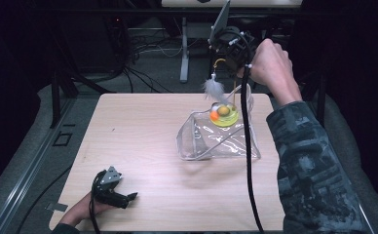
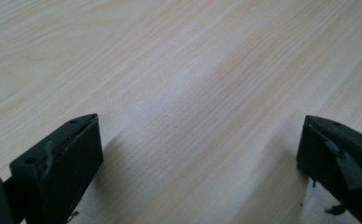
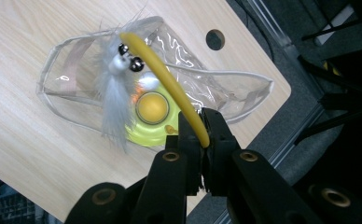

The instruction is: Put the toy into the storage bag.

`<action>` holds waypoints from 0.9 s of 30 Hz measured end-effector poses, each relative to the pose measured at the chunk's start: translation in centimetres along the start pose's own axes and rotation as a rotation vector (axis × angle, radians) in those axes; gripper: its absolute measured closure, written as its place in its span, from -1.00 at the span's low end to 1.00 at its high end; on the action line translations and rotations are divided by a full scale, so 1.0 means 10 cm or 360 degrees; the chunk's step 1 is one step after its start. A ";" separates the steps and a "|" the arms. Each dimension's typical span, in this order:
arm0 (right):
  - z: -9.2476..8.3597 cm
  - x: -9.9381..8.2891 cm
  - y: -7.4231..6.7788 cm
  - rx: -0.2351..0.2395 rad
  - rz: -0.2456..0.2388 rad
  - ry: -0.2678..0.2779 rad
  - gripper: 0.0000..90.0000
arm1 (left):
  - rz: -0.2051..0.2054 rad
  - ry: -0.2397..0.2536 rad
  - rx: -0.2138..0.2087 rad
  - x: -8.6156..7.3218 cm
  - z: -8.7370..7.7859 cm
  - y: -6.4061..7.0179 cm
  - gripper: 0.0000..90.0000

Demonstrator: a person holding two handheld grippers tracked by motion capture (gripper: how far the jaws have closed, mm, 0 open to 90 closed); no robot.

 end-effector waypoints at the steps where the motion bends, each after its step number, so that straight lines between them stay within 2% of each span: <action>1: 0.02 0.00 0.00 0.0007 -0.0002 -0.0011 0.94 | 0.0005 -0.0001 0.0000 0.00 0.00 0.00 -1.00; 4: 0.10 0.01 -0.01 0.0019 -0.0013 -0.0043 0.94 | 0.0002 0.0001 0.0000 0.00 0.00 0.00 -1.00; 9: 0.25 -0.02 -0.01 0.0036 0.0026 -0.0018 0.94 | 0.0002 0.0001 -0.0001 0.00 0.00 0.00 -1.00; 14: 0.39 -0.05 -0.02 0.0051 0.0037 -0.0046 0.94 | 0.0003 0.0000 -0.0001 0.00 0.00 0.00 -1.00; 20: 0.51 -0.07 -0.06 0.0053 -0.0002 -0.0090 0.94 | 0.0003 0.0001 -0.0001 0.00 0.00 0.00 -1.00; 27: 0.63 -0.14 -0.07 0.0085 0.0014 -0.0091 0.94 | 0.0003 0.0001 -0.0001 0.00 0.00 0.00 -1.00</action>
Point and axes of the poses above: each handheld gripper's, and its own axes: z roughly forward along the jaws, x roughly out of its top, y roughly to its right, the point moved 2 cm from there along z, roughly forward along the jaws, and after that the axes turned 13 degrees about -z, right-handed, at the moved point
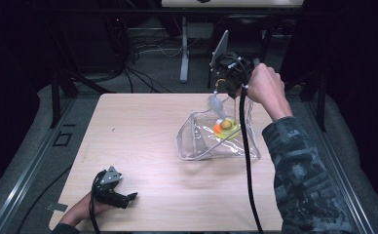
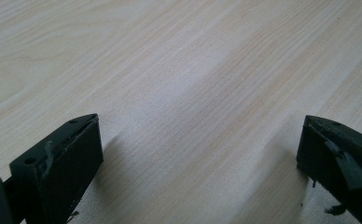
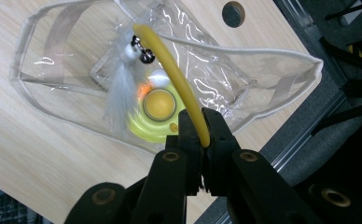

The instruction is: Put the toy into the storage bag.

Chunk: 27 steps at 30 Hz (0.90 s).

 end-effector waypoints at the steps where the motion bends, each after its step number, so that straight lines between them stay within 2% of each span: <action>1: 0.02 -0.01 0.00 0.0001 0.0004 0.0000 0.94 | 0.0001 0.0000 0.0000 0.00 0.00 0.00 -1.00; 13: 0.29 -0.11 -0.04 0.0059 0.0016 -0.0022 0.94 | 0.0005 -0.0001 0.0000 0.00 0.00 0.00 -1.00; 27: 0.47 -0.24 -0.04 0.0085 0.0045 -0.0043 0.94 | -0.0003 -0.0001 0.0001 0.00 0.00 0.00 -1.00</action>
Point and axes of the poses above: each handheld gripper's, and its own axes: z roughly forward along the jaws, x roughly out of its top, y roughly to its right, the point moved 2 cm from there along z, roughly forward along the jaws, and after that the axes turned 13 degrees about -z, right-handed, at the moved point
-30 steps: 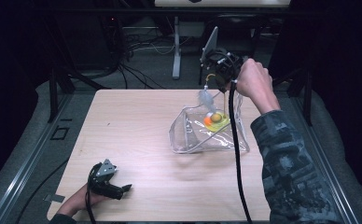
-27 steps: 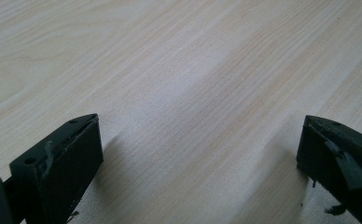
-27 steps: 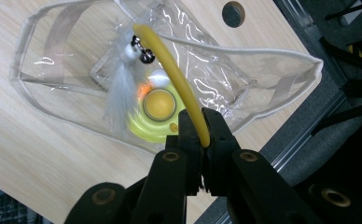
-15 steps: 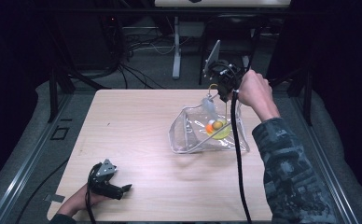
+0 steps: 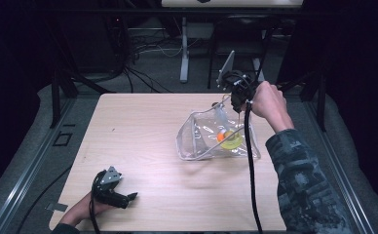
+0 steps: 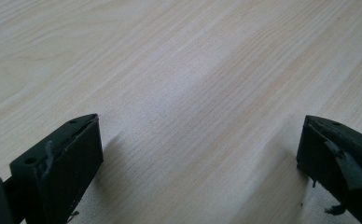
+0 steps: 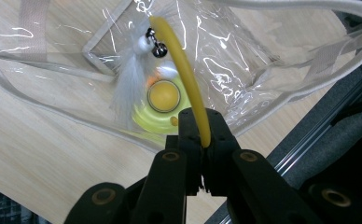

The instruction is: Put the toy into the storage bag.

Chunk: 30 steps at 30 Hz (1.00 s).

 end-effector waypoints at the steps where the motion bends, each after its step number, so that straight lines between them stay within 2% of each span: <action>1: 0.02 -0.02 0.00 0.0001 0.0009 0.0004 0.94 | 0.0001 0.0000 0.0000 0.00 0.00 0.00 -1.00; 14: 0.24 -0.13 0.00 0.0025 0.0027 -0.0023 0.94 | 0.0000 0.0000 -0.0001 0.00 0.00 0.00 -1.00; 30: 0.35 -0.10 -0.03 0.0045 0.0010 -0.0037 0.94 | 0.0001 0.0001 -0.0001 0.00 0.00 0.00 -1.00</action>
Point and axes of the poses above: each handheld gripper's, and its own axes: z roughly forward along the jaws, x roughly out of its top, y roughly to its right, the point moved 2 cm from there along z, roughly forward along the jaws, and after that the axes turned 13 degrees about -z, right-handed, at the moved point
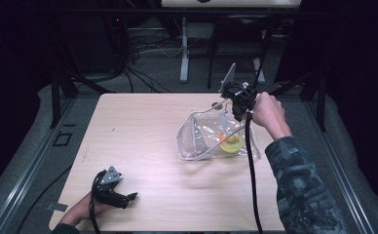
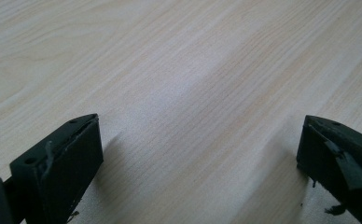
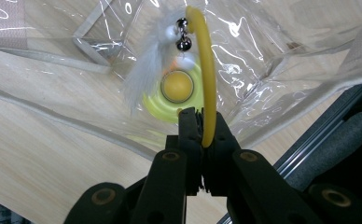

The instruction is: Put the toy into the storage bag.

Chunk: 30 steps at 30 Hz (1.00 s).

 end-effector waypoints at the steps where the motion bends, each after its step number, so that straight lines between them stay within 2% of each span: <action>1: 0.01 0.00 0.00 0.0001 0.0000 0.0005 0.94 | 0.0006 -0.0001 0.0000 0.00 0.00 0.00 -1.00; 14: 0.09 -0.01 0.00 0.0020 0.0002 -0.0027 0.93 | -0.0001 -0.0001 0.0000 0.00 0.00 0.00 -1.00; 18: 0.05 -0.01 0.00 0.0009 0.0006 -0.0012 0.84 | 0.0000 -0.0002 0.0000 0.00 0.00 0.00 -1.00; 22: -0.04 -0.01 -0.03 0.0007 -0.0003 0.0028 0.56 | -0.0001 -0.0001 0.0000 0.00 0.00 0.00 -1.00; 25: -0.12 -0.02 -0.05 0.0001 0.0005 0.0052 0.27 | -0.0001 -0.0002 0.0000 0.00 0.00 0.00 -1.00; 28: -0.19 -0.04 -0.06 0.0001 0.0009 0.0083 -0.17 | 0.0005 -0.0001 0.0000 0.00 0.00 0.00 -1.00; 30: -0.23 -0.06 -0.07 -0.0007 0.0012 0.0093 -0.39 | -0.0001 -0.0001 0.0000 0.00 0.00 0.00 -1.00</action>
Point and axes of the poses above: each handheld gripper's, and its own axes: z roughly forward along the jaws, x roughly out of its top, y roughly to its right, the point moved 2 cm from there along z, roughly forward along the jaws, and after that the axes turned 13 degrees about -z, right-handed, at the moved point
